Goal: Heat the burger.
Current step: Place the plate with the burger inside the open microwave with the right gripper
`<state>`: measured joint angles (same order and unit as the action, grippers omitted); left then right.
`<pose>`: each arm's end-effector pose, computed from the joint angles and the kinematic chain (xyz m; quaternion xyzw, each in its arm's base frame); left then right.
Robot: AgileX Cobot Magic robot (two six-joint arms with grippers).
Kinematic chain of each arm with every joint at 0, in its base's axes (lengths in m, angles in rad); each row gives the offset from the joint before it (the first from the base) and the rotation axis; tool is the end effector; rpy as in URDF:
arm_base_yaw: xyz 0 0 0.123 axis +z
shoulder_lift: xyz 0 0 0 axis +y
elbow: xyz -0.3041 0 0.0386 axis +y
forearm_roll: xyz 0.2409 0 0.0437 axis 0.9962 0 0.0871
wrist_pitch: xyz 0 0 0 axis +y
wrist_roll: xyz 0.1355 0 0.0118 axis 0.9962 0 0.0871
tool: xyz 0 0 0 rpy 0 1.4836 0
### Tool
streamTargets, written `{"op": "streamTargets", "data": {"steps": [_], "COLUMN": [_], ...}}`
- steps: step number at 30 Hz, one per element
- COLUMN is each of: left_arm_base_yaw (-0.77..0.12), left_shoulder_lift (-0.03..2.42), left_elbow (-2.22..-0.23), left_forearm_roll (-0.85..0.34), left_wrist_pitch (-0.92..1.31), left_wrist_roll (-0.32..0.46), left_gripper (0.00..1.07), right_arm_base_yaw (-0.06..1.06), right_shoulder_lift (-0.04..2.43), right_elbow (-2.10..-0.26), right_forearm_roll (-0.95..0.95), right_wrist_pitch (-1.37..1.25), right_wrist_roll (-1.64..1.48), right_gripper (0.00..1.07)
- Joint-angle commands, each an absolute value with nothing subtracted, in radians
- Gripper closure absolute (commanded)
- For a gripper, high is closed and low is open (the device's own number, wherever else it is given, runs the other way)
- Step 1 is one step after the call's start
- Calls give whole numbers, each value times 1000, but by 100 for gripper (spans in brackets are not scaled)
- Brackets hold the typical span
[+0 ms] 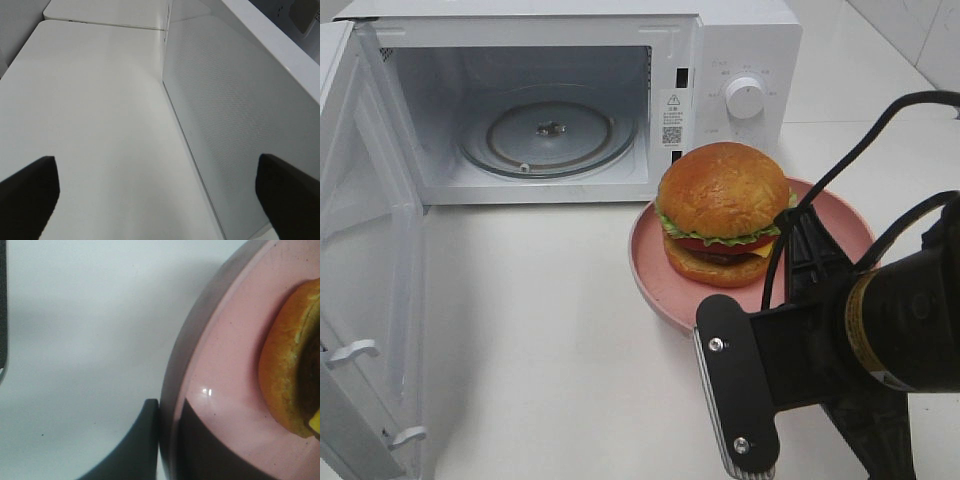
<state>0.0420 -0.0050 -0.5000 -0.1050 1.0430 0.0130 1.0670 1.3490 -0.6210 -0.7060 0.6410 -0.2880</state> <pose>0.0080 -0.0120 0.2561 -0.0106 0.8460 -0.0378 0.5317 0.1573 0.1760 0.1857 -0.7725 0.5703 -0.1749 0.2178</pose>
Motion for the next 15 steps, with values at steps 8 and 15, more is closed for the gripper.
{"op": "streamTargets", "data": {"steps": [8, 15], "left_arm_base_yaw": [46, 46], "left_shoulder_lift": [-24, -24], "left_elbow": [-498, -498], "left_forearm_roll": [-105, -105], "left_wrist_pitch": [1034, 1034], "left_wrist_roll": [14, 14], "left_gripper": [7, 7], "right_arm_base_yaw": [1067, 950], "right_shoulder_lift": [1341, 1341], "right_elbow": [-624, -624], "right_forearm_roll": [-628, -470], "right_wrist_pitch": [521, 452], "right_wrist_roll": [-596, -820], "right_gripper": [107, 107]}}
